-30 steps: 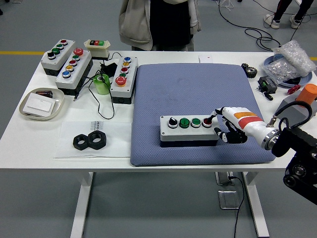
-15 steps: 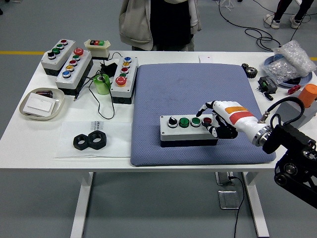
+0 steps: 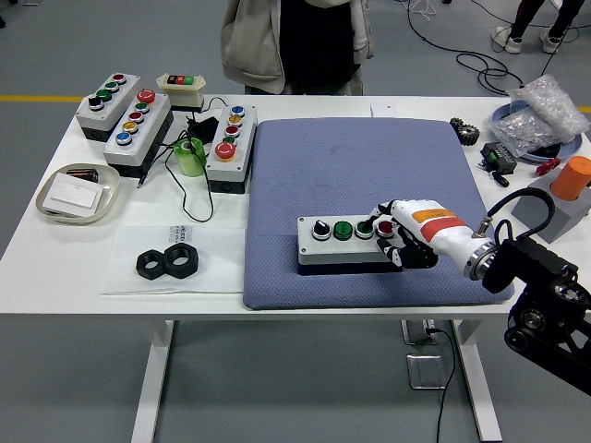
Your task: Pick up the button,place it on the desk,press the button,press the button
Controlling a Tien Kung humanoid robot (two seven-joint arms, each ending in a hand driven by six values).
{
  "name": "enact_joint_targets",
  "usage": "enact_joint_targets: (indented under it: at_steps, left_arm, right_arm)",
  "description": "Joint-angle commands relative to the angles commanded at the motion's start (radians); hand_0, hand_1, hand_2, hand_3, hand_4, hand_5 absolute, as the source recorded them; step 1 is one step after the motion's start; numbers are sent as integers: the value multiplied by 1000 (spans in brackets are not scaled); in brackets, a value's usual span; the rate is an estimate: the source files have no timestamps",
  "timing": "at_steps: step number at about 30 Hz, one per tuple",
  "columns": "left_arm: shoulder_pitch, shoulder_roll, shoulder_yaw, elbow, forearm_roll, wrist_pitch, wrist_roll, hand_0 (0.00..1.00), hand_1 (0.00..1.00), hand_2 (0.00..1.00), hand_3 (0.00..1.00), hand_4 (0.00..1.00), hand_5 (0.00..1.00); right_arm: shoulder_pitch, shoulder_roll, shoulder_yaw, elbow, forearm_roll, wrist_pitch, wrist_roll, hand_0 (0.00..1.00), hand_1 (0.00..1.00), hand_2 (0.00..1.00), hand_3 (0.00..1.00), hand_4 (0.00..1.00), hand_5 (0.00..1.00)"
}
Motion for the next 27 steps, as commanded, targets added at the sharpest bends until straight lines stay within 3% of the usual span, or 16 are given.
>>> enact_joint_targets:
  at_steps: [8,16,21,23,26,27]
  left_arm:
    - [-1,0,4,0,-6,1,-3,775,806,889,808,569,998]
    - [-2,0,6,0,-10,0,-4,775,805,889,808,568,998]
    - [-2,0,4,0,-7,0,-3,774,805,888,807,569,998]
    - [-2,0,4,0,-7,0,-3,774,805,888,807,569,998]
    - [-2,0,6,0,-9,0,-4,774,805,888,807,569,998]
    - [-1,0,6,0,-9,0,-4,774,803,887,808,568,998]
  right_arm:
    - [4,1,5,4,-6,-2,-4,120,2,59,629,564,2]
    - [-13,-19,120,66,14,-17,3,119,2,58,628,566,2]
    - [-29,-27,198,67,63,-28,8,125,2,64,633,568,2]
    - [-40,-28,230,57,104,-51,18,125,2,64,633,568,2]
    - [-72,-30,320,20,232,-135,65,125,2,64,633,568,2]
    - [-79,-30,339,11,271,-147,75,423,295,408,729,471,13]
